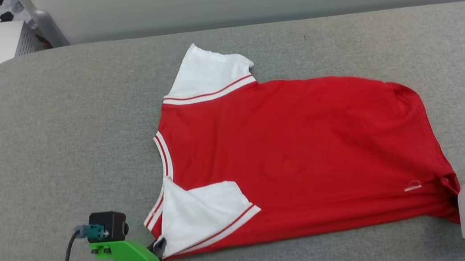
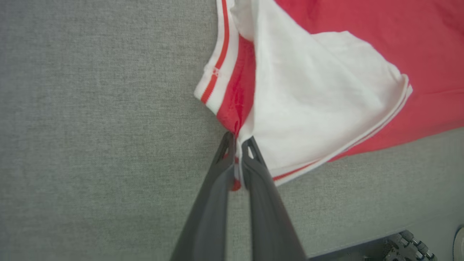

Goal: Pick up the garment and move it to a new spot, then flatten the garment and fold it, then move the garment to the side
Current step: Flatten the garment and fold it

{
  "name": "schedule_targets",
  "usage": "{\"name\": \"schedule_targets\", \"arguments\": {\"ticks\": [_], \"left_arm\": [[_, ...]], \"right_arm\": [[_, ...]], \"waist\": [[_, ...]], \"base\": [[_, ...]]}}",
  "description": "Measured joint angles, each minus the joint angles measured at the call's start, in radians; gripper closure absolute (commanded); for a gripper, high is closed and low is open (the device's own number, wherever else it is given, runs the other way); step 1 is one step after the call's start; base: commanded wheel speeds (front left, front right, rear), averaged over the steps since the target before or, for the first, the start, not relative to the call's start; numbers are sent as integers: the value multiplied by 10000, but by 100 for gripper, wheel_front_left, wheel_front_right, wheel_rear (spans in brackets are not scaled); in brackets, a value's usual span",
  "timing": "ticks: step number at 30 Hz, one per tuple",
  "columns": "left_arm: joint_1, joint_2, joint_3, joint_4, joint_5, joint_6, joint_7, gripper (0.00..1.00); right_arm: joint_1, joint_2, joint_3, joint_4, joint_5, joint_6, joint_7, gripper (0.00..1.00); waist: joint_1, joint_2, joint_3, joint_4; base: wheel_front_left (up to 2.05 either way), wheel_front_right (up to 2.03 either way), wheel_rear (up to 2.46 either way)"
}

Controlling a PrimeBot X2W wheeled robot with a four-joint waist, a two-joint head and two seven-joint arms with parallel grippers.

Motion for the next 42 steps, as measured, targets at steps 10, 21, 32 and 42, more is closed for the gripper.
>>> {"name": "schedule_targets", "arguments": {"ticks": [10,21,32,42], "left_arm": [[839,157,-280,-169,-376,27,268,100],[828,-238,-573,838,-403,-313,165,100],[491,-546,-654,1586,-313,-652,-29,0],[503,-205,-286,947,-276,-334,-458,0]], "right_arm": [[1703,407,-930,-1189,82,0,780,100],[2008,800,-1085,-1076,98,-2,397,100],[1735,719,-907,-677,199,-2,-167,0],[1711,546,-757,-1398,481,-4,-826,0]], "waist": [[0,0,-715,-59],[0,0,-469,-154],[0,0,-291,-114],[0,0,-720,-220]], "base": [[0,0,0],[0,0,0],[0,0,0],[0,0,0]]}}
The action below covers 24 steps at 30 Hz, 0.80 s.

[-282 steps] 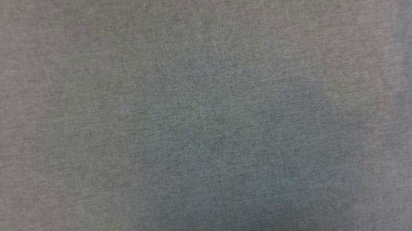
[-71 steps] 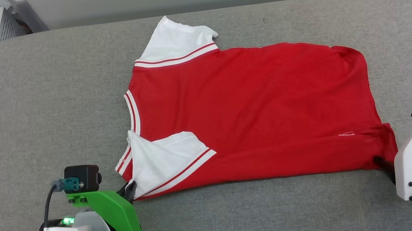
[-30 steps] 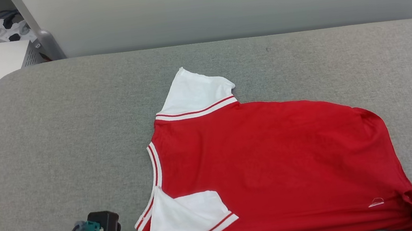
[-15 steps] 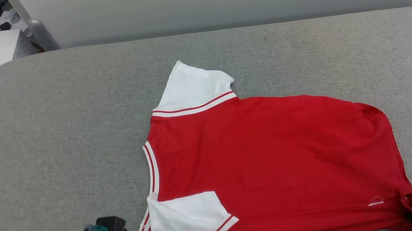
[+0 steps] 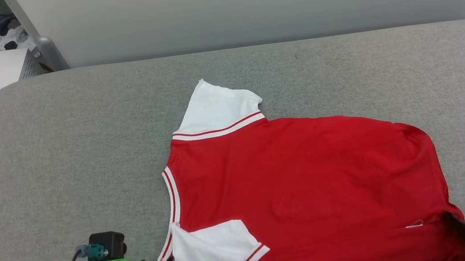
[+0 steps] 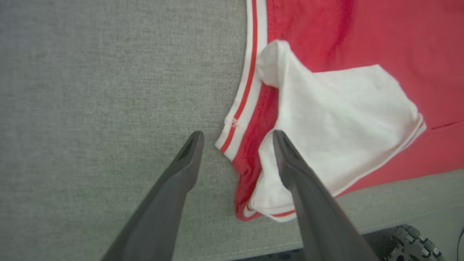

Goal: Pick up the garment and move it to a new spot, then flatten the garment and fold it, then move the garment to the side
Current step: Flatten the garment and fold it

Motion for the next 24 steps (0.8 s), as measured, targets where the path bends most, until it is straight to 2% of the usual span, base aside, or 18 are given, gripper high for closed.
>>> {"name": "schedule_targets", "arguments": {"ticks": [5,9,13,18,22,24], "left_arm": [[-57,171,663,-961,253,180,-957,0],[-561,190,997,-1528,763,35,-1971,0],[-1408,174,1336,-1567,1352,-378,-3068,0],[-2581,79,1551,-1133,1967,-813,-3896,0],[-3577,31,1526,-483,2351,-1287,-4025,0],[-4167,36,1298,84,2539,-1661,-3785,0]], "right_arm": [[-112,-59,71,-903,226,-2,-802,0],[-454,-79,259,-1482,313,-4,-1714,0],[-762,40,571,-1768,410,-6,-2788,0],[-1084,113,988,-1837,468,-6,-4552,0],[-1310,228,1312,-1751,468,-6,-5799,0],[-1397,320,1471,-1649,466,-6,-6282,0]], "waist": [[0,0,-124,-203],[0,0,-103,-456],[0,0,68,-755],[0,0,505,-1116],[0,0,904,-1404],[0,0,1155,-1560]], "base": [[0,0,0],[0,0,0],[0,0,0],[0,0,0],[0,0,0],[0,0,0]]}}
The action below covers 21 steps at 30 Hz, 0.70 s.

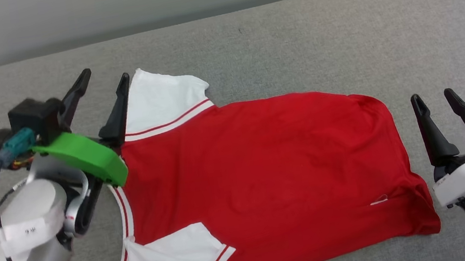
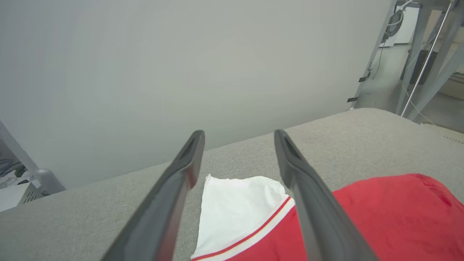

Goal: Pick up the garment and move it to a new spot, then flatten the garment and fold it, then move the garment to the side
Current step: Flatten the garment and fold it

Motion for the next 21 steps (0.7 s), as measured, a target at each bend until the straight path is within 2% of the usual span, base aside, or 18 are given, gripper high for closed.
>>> {"name": "schedule_targets", "arguments": {"ticks": [3,4,8,13,21], "left_arm": [[-988,13,-297,876,268,-591,527,0],[-2080,17,-596,1918,343,-1252,1501,0],[-3412,36,-988,3384,364,-1854,2809,0],[-4440,44,-1546,4803,56,-2142,4621,0],[-5539,50,-1873,5996,-671,-2219,6203,0]], "right_arm": [[-164,19,232,119,-21,0,-604,0],[-356,31,412,205,-58,0,-988,0],[-637,82,629,353,-94,0,-1312,0],[-910,176,865,470,-109,0,-1536,0],[-1102,211,1110,594,-107,0,-1630,0]], "waist": [[0,0,380,-205],[0,0,789,-399],[1,0,1357,-656],[2,0,1982,-1005],[2,1,2636,-1509]], "base": [[0,0,0],[0,0,0],[0,0,0],[0,0,0],[0,0,0]]}}
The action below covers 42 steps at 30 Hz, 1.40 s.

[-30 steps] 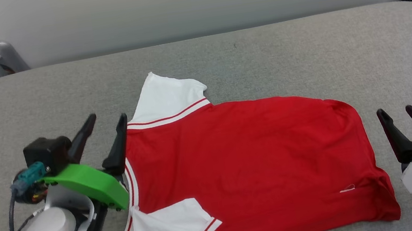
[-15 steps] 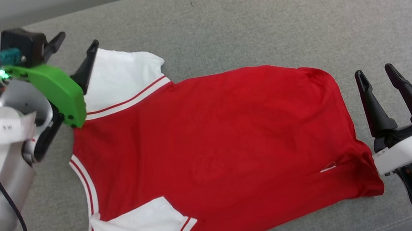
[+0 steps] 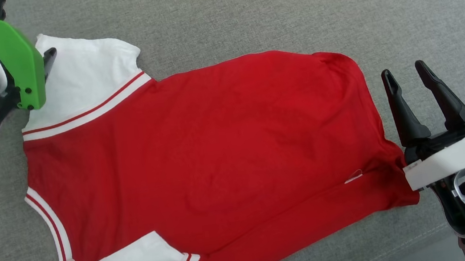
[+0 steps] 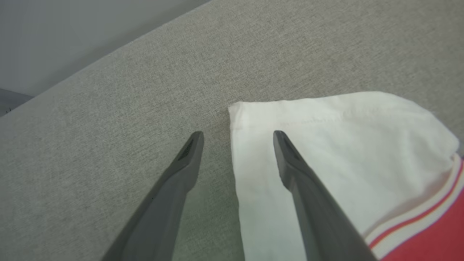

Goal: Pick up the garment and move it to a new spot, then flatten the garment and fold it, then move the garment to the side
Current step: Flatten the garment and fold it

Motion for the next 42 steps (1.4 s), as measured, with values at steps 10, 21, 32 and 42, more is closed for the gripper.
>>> {"name": "schedule_targets", "arguments": {"ticks": [10,21,32,42], "left_arm": [[-1008,-23,-424,1099,-167,-2,924,0],[-994,-309,-401,1133,-1327,0,1220,100],[-403,-251,-389,102,-1935,-2,209,100],[876,686,-407,-2742,-2104,284,-96,100]], "right_arm": [[-204,-4,186,29,15,0,-90,0],[-208,-132,184,150,-6,0,86,0],[-208,-884,-125,314,-33,0,2242,0],[-846,-1503,-529,349,79,0,5950,0]], "waist": [[0,0,599,-290],[-1,0,548,-181],[-1,0,-297,459],[-2,0,-869,1468]], "base": [[0,0,0],[0,0,0],[0,0,0],[0,0,0]]}}
